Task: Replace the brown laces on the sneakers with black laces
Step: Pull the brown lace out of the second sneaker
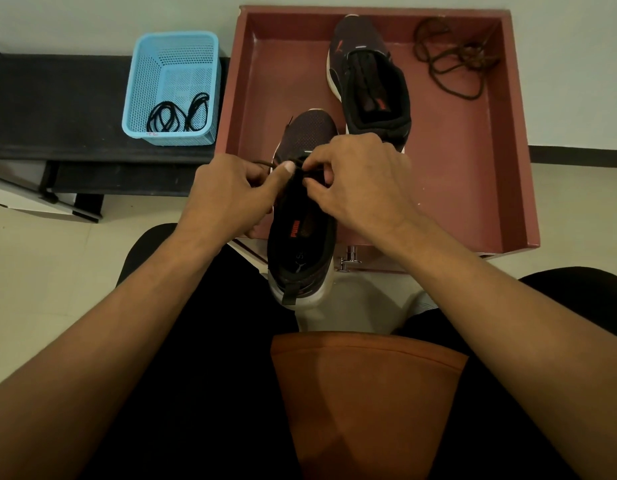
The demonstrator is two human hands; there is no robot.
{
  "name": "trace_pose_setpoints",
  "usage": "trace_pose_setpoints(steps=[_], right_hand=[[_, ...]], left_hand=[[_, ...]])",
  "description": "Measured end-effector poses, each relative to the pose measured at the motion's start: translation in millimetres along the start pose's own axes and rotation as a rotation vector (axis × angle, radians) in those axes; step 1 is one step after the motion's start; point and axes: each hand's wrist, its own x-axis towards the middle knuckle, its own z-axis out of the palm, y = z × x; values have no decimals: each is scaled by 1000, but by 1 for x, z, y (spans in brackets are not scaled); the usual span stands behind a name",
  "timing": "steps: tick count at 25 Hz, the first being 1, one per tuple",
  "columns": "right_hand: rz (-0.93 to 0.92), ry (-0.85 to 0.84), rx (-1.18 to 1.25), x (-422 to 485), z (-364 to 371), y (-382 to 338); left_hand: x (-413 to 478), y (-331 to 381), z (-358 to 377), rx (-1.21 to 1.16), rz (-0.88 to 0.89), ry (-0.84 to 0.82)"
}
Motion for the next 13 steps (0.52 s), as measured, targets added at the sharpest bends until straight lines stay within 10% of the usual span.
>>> trace_pose_setpoints(steps=[13], right_hand=[[189, 66, 40, 3, -16, 24]], left_hand=[[-2, -4, -3, 35, 66, 65]])
